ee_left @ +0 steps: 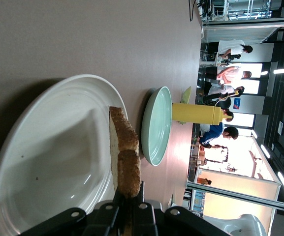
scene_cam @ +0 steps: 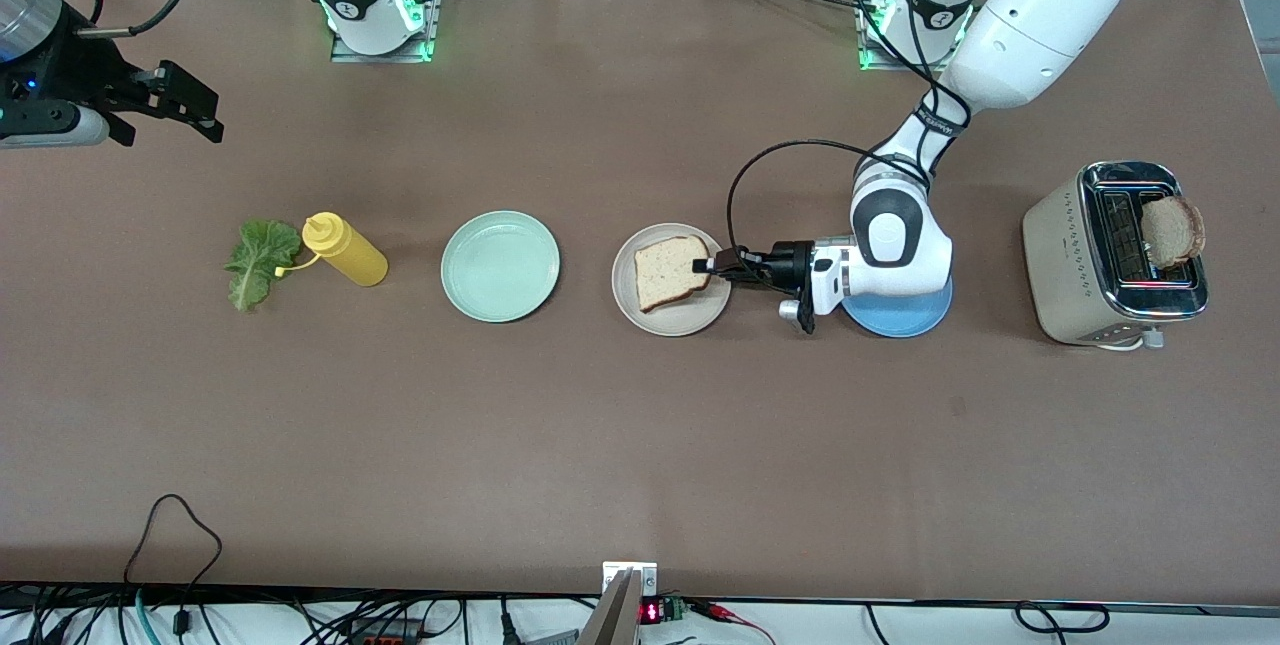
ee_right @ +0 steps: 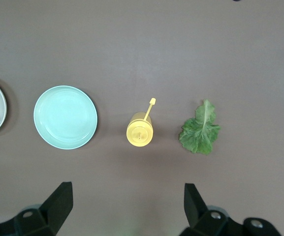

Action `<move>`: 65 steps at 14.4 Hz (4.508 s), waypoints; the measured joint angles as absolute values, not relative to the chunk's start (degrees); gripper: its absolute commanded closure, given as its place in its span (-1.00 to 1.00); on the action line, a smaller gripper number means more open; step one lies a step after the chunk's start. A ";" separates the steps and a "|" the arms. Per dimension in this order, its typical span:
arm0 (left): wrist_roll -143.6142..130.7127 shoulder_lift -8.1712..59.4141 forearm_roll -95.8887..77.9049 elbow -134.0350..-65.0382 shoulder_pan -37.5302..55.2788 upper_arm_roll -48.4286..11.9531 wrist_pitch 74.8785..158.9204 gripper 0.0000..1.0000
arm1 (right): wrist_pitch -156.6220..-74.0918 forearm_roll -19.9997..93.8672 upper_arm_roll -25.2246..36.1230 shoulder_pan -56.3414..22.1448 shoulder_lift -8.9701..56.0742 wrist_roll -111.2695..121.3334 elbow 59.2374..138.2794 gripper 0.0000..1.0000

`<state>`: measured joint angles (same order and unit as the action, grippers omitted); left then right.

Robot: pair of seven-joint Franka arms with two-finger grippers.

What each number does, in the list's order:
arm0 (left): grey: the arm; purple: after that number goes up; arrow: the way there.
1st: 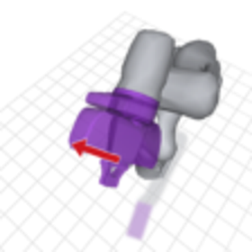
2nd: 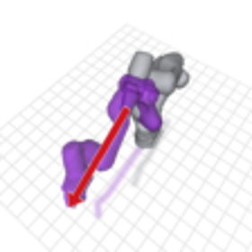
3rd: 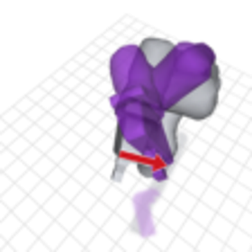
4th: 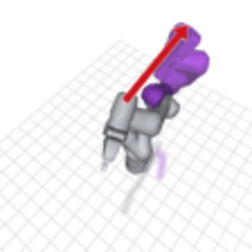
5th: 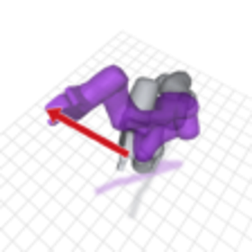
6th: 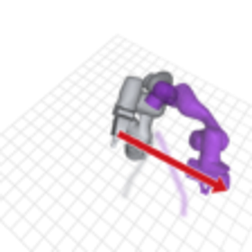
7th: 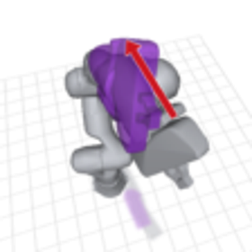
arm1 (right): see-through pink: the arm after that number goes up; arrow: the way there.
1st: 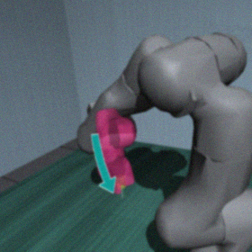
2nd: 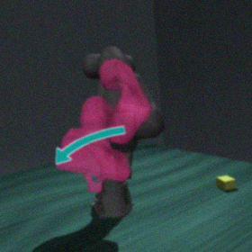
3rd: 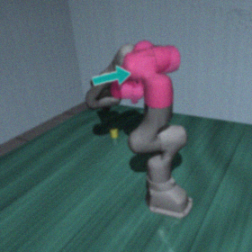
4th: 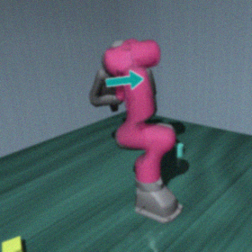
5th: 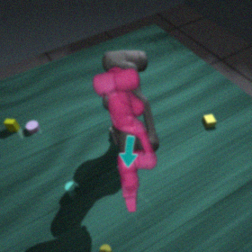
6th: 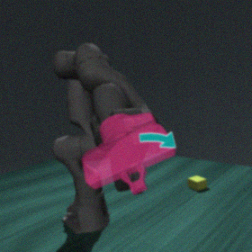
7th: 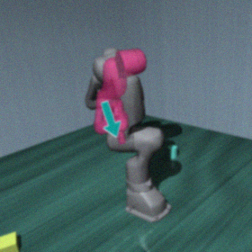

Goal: Make sandwich in beige plate with both arms

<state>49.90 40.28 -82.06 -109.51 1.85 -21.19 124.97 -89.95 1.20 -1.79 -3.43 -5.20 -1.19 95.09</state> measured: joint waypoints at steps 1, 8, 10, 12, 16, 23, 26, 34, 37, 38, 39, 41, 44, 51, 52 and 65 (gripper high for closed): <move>49.92 40.45 -82.21 -109.54 1.99 -21.19 124.97 0.98 | -89.88 2.36 -1.72 -3.42 -5.84 0.15 95.09 -1.00; 51.18 42.00 -82.24 -109.56 2.35 -21.26 124.75 -1.00 | -88.57 10.12 4.70 -3.24 -8.72 20.34 95.17 -1.00; 51.41 41.74 -82.24 -109.31 2.29 -21.24 124.75 -1.00 | -88.53 10.89 7.24 -3.14 -8.69 27.65 95.42 -1.00; 52.06 41.01 -81.19 -108.98 2.13 -21.06 124.80 -1.00 | -88.44 11.34 9.19 -3.07 -8.51 33.23 95.80 -1.00; 51.99 37.93 -72.33 -108.83 0.96 -20.56 124.82 -1.00 | -86.59 22.01 15.50 -2.95 -5.45 45.68 96.84 -1.00; 40.44 30.94 -46.27 -108.28 -0.60 -19.23 124.36 -1.00 | -86.12 37.52 22.08 2.72 7.34 75.87 99.31 -1.00; 31.24 28.26 -32.51 -106.18 -1.05 -19.03 119.36 -1.00 | -86.03 45.25 22.09 5.28 12.26 90.70 102.34 -1.00; 24.91 25.68 -1.81 -96.90 -7.41 -18.18 104.85 -1.00 | -83.18 62.38 22.06 8.81 28.24 126.83 111.12 -1.00; 23.88 24.96 6.53 -89.32 -8.20 -18.07 96.97 -1.00 | -81.78 67.22 21.99 8.84 34.15 137.69 111.37 -1.00; 23.82 24.72 8.81 -86.39 -8.47 -18.05 94.56 -1.00 | -81.29 68.74 21.91 8.84 35.87 141.04 111.38 -1.00; 23.82 24.46 10.48 -83.37 -8.75 -18.05 92.31 -1.00 | -80.40 70.13 21.82 8.84 37.51 143.78 111.38 -1.00; 23.82 23.89 11.67 -77.49 -9.08 -18.03 87.42 -1.00 | -78.81 72.35 21.58 8.83 40.36 147.84 111.36 -1.00; 23.69 23.49 12.70 -69.67 -9.24 -17.96 78.75 -1.00 | -77.94 74.31 21.00 8.75 42.93 151.98 111.31 -1.00; 16.45 23.65 14.06 -63.05 -9.94 -15.93 76.70 -1.00 | -76.51 78.67 18.25 6.42 46.10 155.44 111.34 -1.00; 13.56 23.69 13.91 -63.05 -10.00 -15.84 76.66 -1.00 | -76.51 79.18 17.65 6.29 46.24 155.44 111.43 -1.00; 6.58 1.98 0.69 -91.36 1.65 2.82 92.87 -1.00 | -76.74 80.68 17.08 4.43 46.63 155.58 112.19 0.25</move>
<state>6.58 1.98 0.69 -91.36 1.65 2.82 92.87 -76.74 80.68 17.08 4.43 46.63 155.58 112.19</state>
